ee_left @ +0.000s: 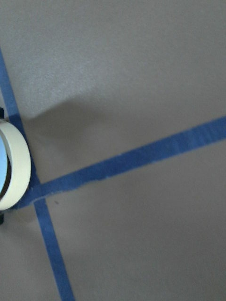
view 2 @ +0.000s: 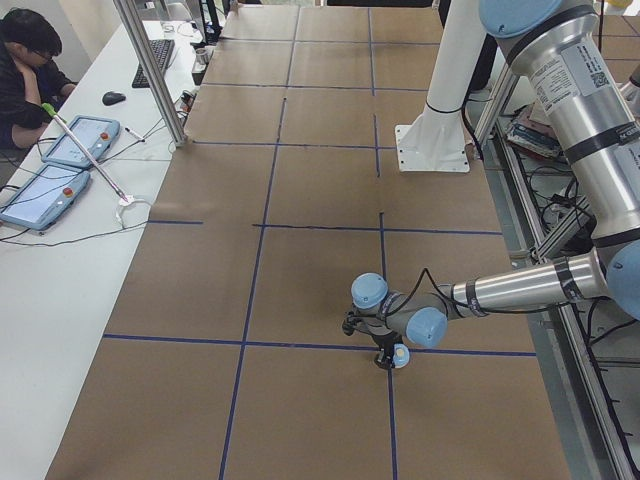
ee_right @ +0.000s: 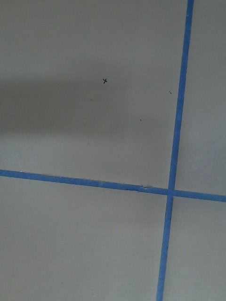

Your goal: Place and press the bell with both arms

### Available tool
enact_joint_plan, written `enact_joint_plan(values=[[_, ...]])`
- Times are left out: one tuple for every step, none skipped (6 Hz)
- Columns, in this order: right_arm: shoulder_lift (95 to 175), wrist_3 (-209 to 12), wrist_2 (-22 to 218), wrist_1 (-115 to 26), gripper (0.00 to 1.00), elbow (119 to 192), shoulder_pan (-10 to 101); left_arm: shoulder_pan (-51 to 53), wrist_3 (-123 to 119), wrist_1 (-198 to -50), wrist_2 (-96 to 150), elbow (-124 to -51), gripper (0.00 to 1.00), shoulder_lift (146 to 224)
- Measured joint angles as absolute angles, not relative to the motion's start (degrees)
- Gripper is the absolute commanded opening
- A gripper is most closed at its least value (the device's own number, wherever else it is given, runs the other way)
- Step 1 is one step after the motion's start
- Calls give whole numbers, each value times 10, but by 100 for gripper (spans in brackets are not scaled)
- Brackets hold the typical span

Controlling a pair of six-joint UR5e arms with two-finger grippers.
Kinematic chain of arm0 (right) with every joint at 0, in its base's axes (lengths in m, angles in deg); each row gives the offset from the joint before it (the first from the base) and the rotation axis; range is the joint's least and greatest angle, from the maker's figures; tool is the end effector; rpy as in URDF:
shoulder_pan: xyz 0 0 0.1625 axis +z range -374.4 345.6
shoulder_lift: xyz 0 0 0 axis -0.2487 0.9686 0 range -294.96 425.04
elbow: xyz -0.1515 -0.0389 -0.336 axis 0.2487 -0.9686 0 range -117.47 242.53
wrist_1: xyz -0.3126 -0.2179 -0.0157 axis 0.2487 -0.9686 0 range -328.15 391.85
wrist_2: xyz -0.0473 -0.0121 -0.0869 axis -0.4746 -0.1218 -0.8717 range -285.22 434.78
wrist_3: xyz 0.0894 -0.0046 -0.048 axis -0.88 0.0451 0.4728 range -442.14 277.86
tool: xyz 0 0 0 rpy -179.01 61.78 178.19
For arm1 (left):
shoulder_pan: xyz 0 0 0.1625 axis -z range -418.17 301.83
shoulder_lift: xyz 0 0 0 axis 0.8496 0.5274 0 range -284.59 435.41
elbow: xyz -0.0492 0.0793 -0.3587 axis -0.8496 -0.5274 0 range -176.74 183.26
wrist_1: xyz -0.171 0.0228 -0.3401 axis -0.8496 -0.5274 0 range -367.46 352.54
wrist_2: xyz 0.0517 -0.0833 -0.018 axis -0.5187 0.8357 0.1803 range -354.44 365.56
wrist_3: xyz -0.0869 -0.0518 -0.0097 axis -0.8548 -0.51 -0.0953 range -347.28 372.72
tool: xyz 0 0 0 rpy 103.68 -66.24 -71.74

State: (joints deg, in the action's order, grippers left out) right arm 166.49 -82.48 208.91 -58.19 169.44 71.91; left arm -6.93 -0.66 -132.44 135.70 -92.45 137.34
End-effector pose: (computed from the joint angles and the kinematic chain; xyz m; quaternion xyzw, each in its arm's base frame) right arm 0.0374 -0.3914 0.5548 0.0306 -0.3766 -0.0448 0.9248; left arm 0.1164 -0.2531 0.6795 -0.0572 0.3517 0.2418 0.9025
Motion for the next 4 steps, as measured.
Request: enact_joint_plan(values=[[1665, -825, 2090, -582, 100, 1696, 719, -36, -9, -1324, 1357, -960, 7, 1377], [1666, -825, 2090, -582, 100, 1696, 719, 11, -12, -1323, 1357, -990, 7, 1389], [1666, -825, 2090, -582, 100, 1696, 719, 40, -23, -1322, 1357, -1010, 7, 1410], [1667, -825, 2090, -582, 100, 1696, 719, 51, -53, -1322, 1357, -1014, 7, 1443]])
